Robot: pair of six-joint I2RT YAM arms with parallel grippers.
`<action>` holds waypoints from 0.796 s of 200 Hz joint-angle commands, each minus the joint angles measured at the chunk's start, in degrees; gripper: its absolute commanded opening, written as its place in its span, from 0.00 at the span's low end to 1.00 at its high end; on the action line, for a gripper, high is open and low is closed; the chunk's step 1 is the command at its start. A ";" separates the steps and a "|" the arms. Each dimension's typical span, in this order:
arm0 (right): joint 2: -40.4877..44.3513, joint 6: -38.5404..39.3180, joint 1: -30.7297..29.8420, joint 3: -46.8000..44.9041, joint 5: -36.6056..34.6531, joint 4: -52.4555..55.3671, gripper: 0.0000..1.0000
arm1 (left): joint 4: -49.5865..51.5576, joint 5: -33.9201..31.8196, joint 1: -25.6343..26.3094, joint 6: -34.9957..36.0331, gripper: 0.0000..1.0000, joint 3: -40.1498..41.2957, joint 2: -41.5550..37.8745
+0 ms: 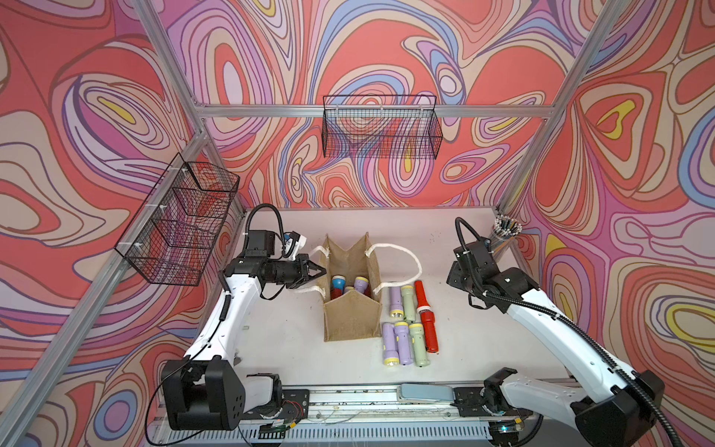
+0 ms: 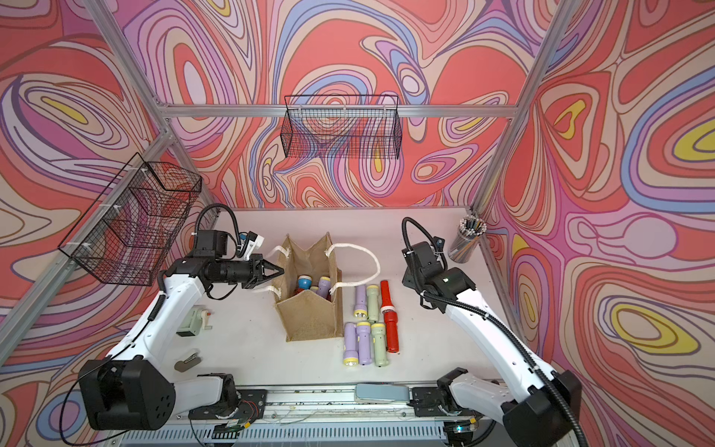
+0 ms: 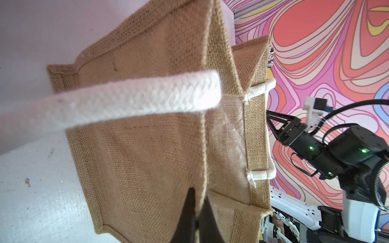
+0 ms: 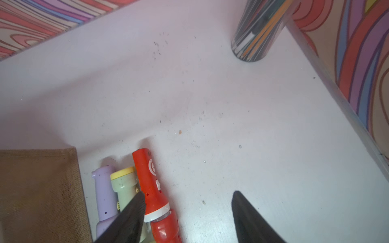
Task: Put the flashlights into the tote bags
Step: Place the flashlight in the canvas bag, then pick up the flashlight from the center of the board.
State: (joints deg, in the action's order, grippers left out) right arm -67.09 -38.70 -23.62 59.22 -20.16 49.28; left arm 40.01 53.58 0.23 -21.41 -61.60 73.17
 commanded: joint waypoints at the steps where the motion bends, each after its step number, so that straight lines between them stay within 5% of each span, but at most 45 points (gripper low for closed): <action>1: -4.31 2.13 1.86 -2.20 9.31 -5.84 0.68 | -1.15 0.88 -0.11 0.08 0.03 -0.63 -0.79; 72: -18.29 6.67 2.61 -2.38 22.45 -15.23 0.64 | -0.28 0.04 -0.20 0.73 0.03 -0.72 -0.35; 159: -26.92 10.65 2.55 0.74 21.83 -15.13 0.58 | 0.12 -0.64 -0.16 0.84 0.03 -1.06 0.75</action>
State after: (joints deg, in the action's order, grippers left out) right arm -92.49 -29.98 -21.39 58.22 1.15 35.14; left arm 40.05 53.15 0.23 -21.41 -61.60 73.28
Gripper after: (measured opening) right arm 0.587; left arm 0.055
